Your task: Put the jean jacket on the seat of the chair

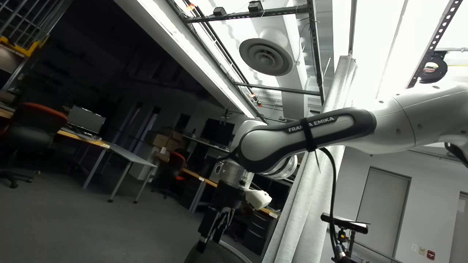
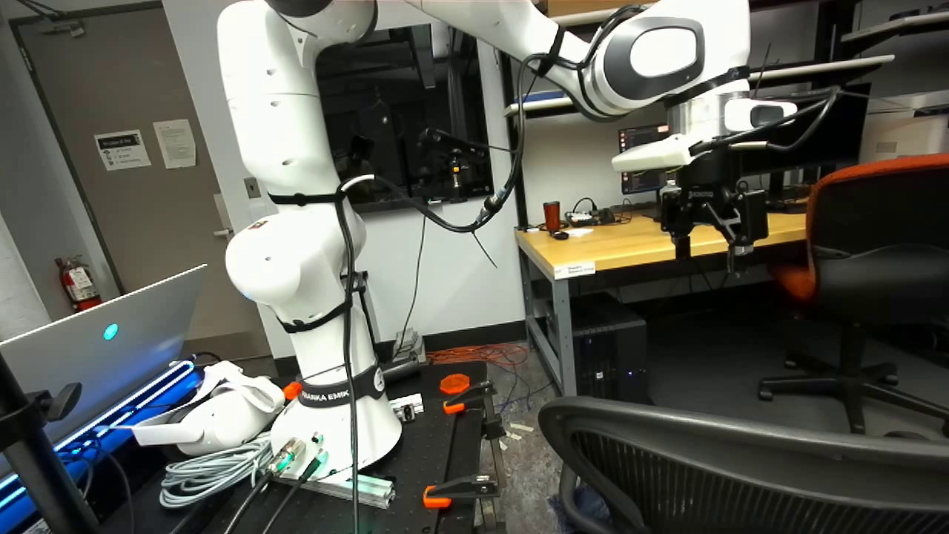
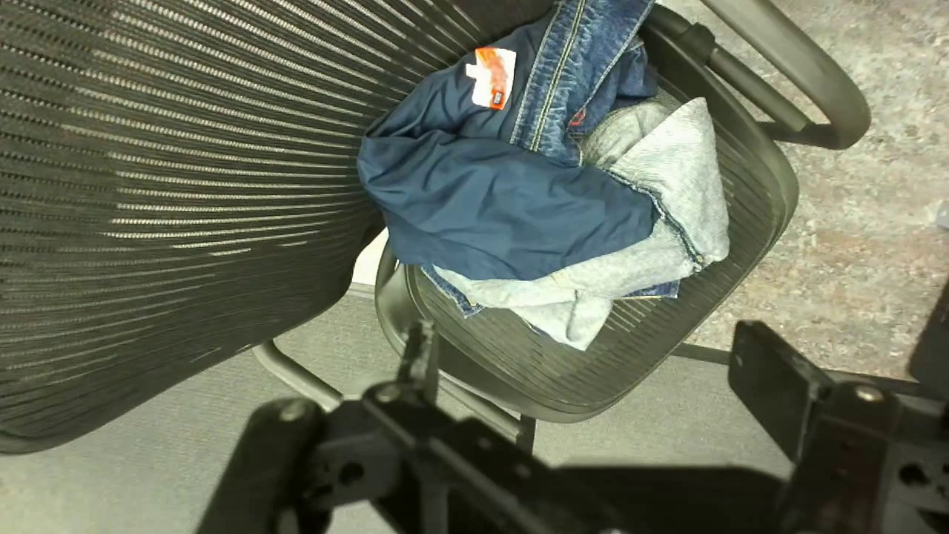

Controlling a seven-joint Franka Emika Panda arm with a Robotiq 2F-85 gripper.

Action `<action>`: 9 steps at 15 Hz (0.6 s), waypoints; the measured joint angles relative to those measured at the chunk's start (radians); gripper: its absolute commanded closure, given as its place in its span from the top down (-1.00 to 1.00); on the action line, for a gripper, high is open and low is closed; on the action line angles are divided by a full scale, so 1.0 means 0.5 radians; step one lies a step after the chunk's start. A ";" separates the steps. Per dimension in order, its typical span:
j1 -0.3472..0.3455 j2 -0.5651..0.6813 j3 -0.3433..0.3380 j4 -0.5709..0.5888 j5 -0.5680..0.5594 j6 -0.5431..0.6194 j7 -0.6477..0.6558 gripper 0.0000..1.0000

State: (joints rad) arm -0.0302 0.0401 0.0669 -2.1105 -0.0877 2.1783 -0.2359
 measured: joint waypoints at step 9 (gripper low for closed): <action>0.000 -0.035 -0.009 -0.062 -0.001 0.039 0.003 1.00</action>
State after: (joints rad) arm -0.0301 0.0226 0.0623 -2.1415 -0.0880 2.1976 -0.2345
